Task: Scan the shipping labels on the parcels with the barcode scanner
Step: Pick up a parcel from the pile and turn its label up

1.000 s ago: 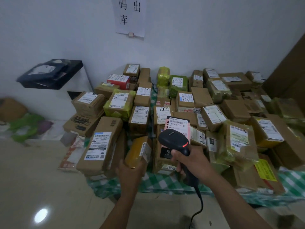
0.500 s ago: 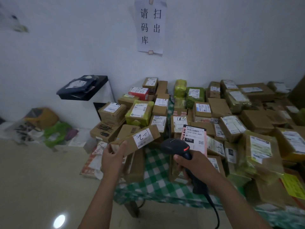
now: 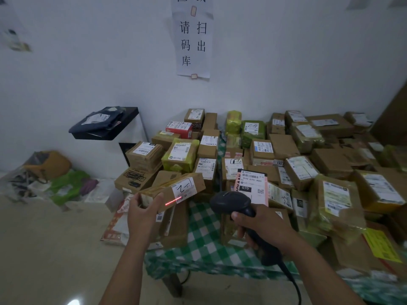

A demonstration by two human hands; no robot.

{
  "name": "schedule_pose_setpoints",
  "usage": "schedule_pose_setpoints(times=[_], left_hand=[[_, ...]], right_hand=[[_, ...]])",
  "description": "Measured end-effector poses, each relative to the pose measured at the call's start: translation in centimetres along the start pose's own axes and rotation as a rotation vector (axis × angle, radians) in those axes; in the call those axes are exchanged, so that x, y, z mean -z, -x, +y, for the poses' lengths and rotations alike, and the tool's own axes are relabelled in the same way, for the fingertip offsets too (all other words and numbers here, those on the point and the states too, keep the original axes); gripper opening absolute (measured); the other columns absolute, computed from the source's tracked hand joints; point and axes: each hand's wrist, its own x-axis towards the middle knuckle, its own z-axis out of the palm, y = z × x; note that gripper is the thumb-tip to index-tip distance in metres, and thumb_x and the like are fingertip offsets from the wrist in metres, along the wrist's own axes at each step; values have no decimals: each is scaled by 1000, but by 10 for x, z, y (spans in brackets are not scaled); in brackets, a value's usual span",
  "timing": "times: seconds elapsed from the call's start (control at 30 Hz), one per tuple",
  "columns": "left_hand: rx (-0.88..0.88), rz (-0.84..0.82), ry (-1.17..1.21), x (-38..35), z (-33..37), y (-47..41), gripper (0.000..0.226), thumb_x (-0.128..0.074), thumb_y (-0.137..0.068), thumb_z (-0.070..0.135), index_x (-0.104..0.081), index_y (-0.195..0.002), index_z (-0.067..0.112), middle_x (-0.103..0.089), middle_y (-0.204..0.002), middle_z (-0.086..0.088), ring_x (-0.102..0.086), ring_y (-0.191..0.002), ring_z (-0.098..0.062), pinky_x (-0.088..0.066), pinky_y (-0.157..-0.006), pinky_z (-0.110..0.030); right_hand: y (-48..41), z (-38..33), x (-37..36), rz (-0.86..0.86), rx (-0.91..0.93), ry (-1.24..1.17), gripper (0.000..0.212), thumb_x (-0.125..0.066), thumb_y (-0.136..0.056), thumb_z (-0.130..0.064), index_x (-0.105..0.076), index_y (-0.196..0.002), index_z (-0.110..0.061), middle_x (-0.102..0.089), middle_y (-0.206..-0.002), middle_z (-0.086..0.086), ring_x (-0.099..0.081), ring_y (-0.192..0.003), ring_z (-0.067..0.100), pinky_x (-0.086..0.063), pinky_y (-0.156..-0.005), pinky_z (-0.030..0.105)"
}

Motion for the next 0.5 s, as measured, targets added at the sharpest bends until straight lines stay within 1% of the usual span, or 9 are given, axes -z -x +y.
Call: schedule_pose_setpoints(times=[0.07,0.13,0.17,0.23,0.3,0.33,0.4,0.47,0.5], left_hand=[[-15,1,-5,-2,0,2,85,-73,-70,62,-46,-141,24,-56,-136,-6,-55,-121,-30,-48,-98,-56],[-26,8,-31,-3,-2,2,100,-65,-55,76,-47,-140,27,-57,-136,-3,-55,-121,-29,-46,-99,-59],[-28,9,-42,-4,-3,2,105,-63,-50,80,-46,-140,28,-57,-136,-2,-55,-122,-29,-45,-101,-60],[-25,2,-56,-5,-2,3,109,-61,-47,81,-44,-141,28,-56,-137,-2,-54,-123,-29,-42,-103,-61],[-28,-14,-60,-7,1,7,108,-65,-53,76,-39,-146,27,-50,-143,-4,-49,-129,-29,-39,-106,-60],[-34,-26,-67,-9,1,10,106,-71,-61,69,-33,-150,26,-45,-149,-6,-45,-133,-30,-38,-108,-59],[-63,-46,-115,-15,-3,13,99,-78,-74,49,-25,-154,24,-34,-154,-9,-37,-139,-30,-37,-108,-53],[-106,-74,-185,-25,-13,15,96,-80,-74,45,-29,-152,23,-34,-152,-10,-37,-135,-28,-39,-103,-48],[-118,-85,-213,-30,-19,19,93,-81,-73,44,-32,-149,22,-35,-148,-10,-38,-131,-27,-40,-100,-45]], right_hand=[[2,-1,1,0,4,1,24,-64,-92,-32,-64,-95,-8,-71,-76,19,-58,-49,19,-50,-51,29],[3,-2,2,0,9,-8,22,-64,-92,-32,-64,-95,-10,-71,-75,19,-58,-49,20,-50,-52,30],[4,-2,2,0,11,-15,23,-64,-92,-32,-64,-96,-10,-71,-75,20,-58,-49,20,-50,-52,31],[4,-1,3,0,11,-28,25,-65,-91,-33,-64,-100,-9,-70,-76,23,-57,-49,21,-49,-52,31],[3,0,4,8,6,-27,26,-65,-91,-33,-64,-100,-8,-70,-76,23,-57,-46,20,-49,-52,31],[3,1,5,20,3,-26,26,-65,-92,-32,-64,-97,-7,-70,-74,20,-57,-45,18,-49,-52,30],[2,2,7,72,-1,-34,24,-63,-93,-31,-64,-89,-8,-69,-62,11,-55,-42,15,-50,-51,30],[2,4,10,137,-9,-46,27,-62,-94,-31,-63,-83,-7,-64,-50,3,-53,-37,13,-49,-48,26],[2,6,12,167,-18,-58,29,-61,-94,-32,-63,-82,-5,-63,-48,1,-52,-36,13,-49,-46,24]])
